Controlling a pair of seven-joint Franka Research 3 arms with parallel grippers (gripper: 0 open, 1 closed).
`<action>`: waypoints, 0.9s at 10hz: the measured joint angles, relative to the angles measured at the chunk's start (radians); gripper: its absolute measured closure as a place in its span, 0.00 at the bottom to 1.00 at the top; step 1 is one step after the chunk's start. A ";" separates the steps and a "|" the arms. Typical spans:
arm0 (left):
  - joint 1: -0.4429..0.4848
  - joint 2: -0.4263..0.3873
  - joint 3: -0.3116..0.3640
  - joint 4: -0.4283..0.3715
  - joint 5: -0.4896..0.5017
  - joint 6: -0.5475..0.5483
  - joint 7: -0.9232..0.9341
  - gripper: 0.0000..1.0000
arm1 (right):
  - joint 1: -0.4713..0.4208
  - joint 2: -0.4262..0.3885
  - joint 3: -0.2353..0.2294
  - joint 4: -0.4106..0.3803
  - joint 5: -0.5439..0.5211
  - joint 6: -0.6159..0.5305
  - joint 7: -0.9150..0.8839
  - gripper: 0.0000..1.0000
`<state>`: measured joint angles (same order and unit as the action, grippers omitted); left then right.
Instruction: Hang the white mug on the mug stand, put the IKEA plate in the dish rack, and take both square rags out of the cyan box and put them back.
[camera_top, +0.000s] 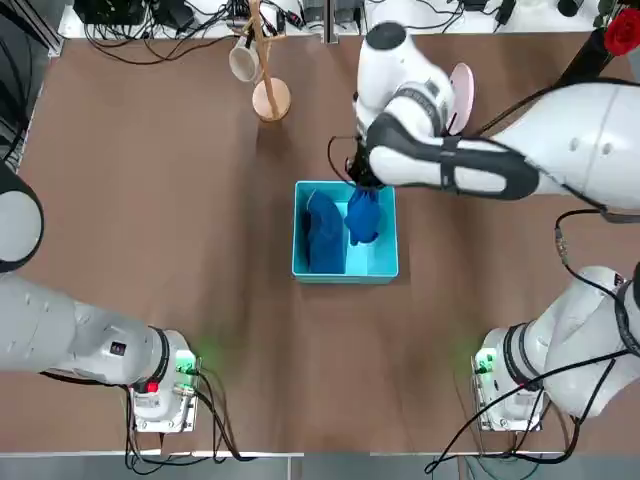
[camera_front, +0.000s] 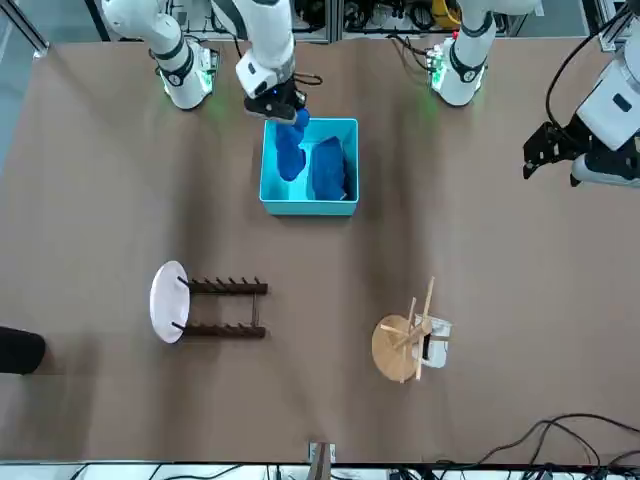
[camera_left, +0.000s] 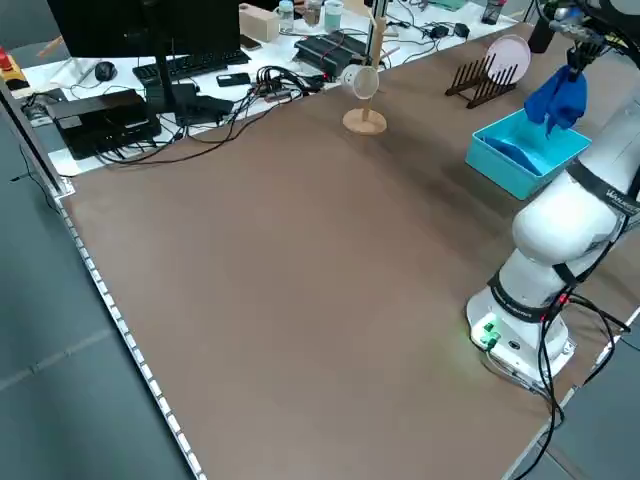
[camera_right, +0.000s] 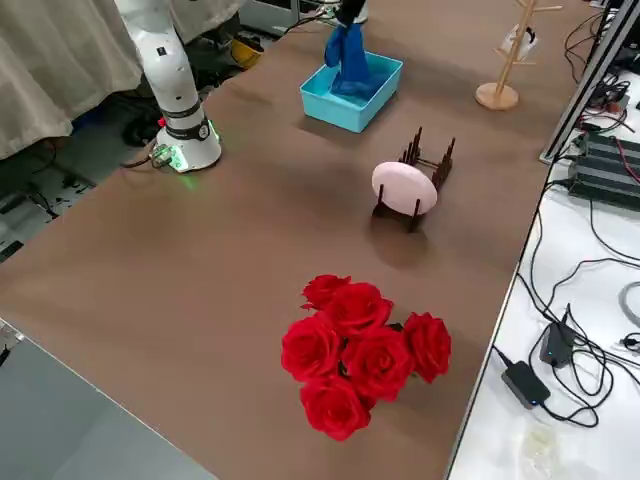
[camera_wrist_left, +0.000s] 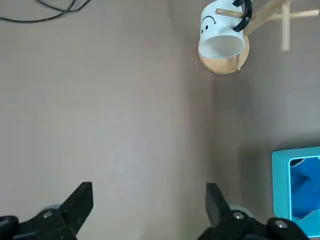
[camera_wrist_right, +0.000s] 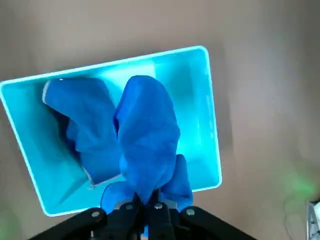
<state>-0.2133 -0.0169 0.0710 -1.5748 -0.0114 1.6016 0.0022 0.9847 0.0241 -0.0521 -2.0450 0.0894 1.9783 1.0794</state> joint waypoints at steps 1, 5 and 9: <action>0.000 0.005 -0.008 0.000 0.000 0.000 -0.003 0.00 | 0.006 0.019 0.000 -0.031 -0.001 0.033 0.002 0.96; 0.014 0.011 -0.017 0.000 0.000 0.001 -0.012 0.00 | 0.006 0.028 -0.010 -0.146 -0.017 0.118 0.002 0.96; 0.017 0.023 -0.017 0.009 0.000 0.005 -0.021 0.00 | -0.012 0.028 -0.027 -0.157 -0.031 0.124 0.003 0.66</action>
<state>-0.1961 0.0056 0.0545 -1.5653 -0.0117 1.6070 -0.0189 0.9731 0.0520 -0.0791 -2.2015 0.0587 2.1024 1.0824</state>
